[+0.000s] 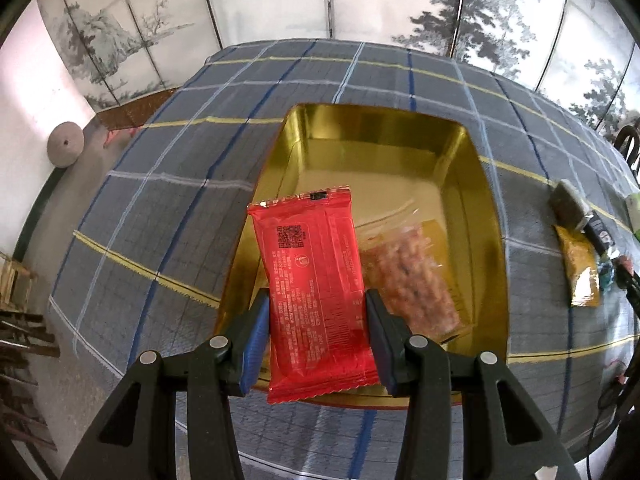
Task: Organize snacks
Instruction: 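Carry the red packet into the gold tin with the left tool, then open the left tool to release the red packet and withdraw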
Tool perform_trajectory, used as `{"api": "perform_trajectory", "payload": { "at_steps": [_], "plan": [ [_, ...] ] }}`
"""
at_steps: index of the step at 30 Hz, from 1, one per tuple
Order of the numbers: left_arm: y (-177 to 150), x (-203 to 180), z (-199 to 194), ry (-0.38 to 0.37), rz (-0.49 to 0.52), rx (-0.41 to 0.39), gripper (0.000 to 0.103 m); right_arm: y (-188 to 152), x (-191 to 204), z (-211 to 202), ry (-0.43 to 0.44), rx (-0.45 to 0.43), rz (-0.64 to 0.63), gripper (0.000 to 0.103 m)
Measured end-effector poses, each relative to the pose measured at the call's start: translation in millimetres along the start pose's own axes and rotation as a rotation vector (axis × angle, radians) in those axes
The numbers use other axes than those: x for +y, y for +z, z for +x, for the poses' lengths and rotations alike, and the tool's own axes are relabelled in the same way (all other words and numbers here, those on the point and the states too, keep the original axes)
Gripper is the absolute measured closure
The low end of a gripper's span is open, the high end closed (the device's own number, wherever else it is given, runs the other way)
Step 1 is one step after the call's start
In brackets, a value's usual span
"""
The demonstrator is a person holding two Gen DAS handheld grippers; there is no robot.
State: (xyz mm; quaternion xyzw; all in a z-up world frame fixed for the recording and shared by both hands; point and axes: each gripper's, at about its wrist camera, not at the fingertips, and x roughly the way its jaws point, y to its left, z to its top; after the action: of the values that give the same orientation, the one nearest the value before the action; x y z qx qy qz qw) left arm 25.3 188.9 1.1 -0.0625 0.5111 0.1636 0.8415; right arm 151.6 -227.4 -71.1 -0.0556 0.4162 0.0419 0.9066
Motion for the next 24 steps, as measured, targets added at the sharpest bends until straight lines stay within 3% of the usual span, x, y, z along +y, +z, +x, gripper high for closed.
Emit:
{"api": "perform_trajectory", "payload": {
  "at_steps": [24],
  "plan": [
    [-8.0,7.9,10.8,0.023,0.040,0.000,0.057,0.8,0.5,0.0,-0.029,0.000,-0.005,0.072]
  ]
}}
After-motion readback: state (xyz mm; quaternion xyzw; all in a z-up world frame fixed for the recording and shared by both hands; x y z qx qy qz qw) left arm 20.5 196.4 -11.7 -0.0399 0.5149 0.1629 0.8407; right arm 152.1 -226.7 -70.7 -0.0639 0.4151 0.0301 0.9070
